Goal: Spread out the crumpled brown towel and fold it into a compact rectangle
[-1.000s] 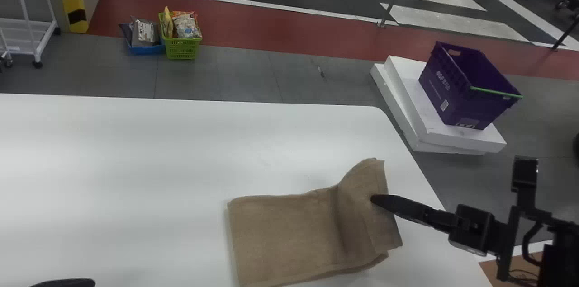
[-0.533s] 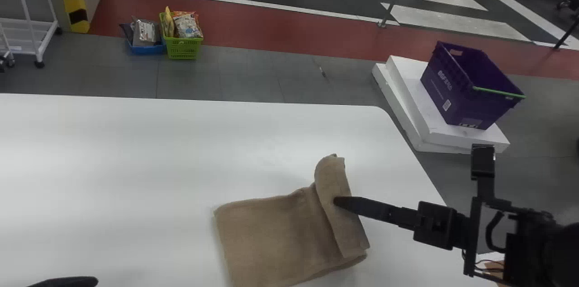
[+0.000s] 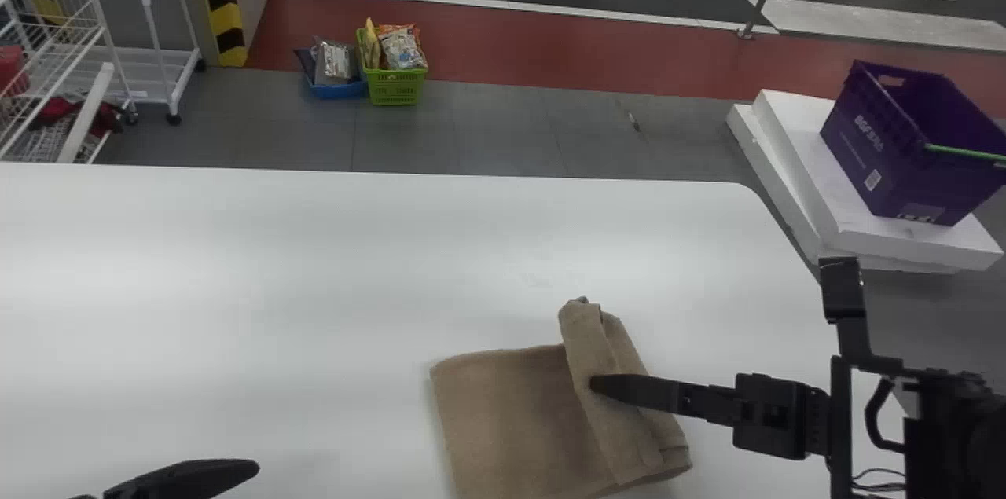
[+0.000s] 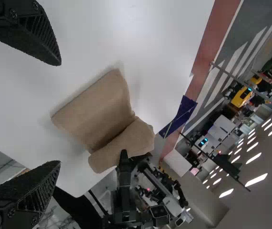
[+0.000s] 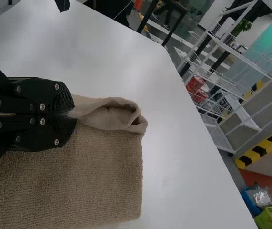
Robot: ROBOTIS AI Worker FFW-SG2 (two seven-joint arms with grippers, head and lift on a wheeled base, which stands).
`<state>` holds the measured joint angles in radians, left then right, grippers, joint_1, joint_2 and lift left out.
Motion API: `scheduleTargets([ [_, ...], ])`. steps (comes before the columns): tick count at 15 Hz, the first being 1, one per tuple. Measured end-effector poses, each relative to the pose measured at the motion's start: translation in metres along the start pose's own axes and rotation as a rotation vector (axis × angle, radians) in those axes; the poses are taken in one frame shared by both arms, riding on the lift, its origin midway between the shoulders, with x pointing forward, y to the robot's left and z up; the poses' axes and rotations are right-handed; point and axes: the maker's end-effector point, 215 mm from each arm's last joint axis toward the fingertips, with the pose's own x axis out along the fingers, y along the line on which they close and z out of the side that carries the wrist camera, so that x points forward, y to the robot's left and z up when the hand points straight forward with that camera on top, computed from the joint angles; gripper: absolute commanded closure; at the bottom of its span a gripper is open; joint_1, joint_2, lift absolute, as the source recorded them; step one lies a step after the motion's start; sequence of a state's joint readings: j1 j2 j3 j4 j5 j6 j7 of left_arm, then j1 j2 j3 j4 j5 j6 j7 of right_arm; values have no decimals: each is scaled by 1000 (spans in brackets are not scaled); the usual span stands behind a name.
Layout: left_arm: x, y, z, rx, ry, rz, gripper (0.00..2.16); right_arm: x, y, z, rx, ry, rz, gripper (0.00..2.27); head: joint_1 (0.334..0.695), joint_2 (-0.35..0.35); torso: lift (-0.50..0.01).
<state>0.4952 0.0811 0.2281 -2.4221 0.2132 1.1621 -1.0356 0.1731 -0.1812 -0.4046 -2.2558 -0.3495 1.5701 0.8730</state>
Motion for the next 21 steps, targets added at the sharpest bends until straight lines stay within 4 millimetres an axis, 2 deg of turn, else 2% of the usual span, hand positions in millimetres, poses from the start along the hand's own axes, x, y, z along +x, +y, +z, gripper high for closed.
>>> scheduleTargets([
  [9, 1, 3, 1, -2, -2, 0, 76, 35, 23, -26, -36, 99, 40, 1291, 695, -91, -127],
  [12, 1, 4, 1, -2, -2, 1, 76, 46, 31, -38, -45, 137, 60, 950, 695, -60, -127],
  [15, 1, 4, 1, -1, -3, 0, 76, 57, 38, -52, -45, 182, 84, 950, 695, -36, -127],
  [16, 1, 4, 1, -1, -3, -1, 76, 60, 40, -56, -45, 194, 93, 859, 695, -22, -127],
  [18, 1, 3, 1, -1, -4, -3, 76, 64, 45, -64, -45, 217, 113, 97, 695, -12, -127],
  [21, 1, 3, 1, -1, -4, -4, 76, 66, 54, -69, -34, 228, 152, 49, 695, 6, -127],
])
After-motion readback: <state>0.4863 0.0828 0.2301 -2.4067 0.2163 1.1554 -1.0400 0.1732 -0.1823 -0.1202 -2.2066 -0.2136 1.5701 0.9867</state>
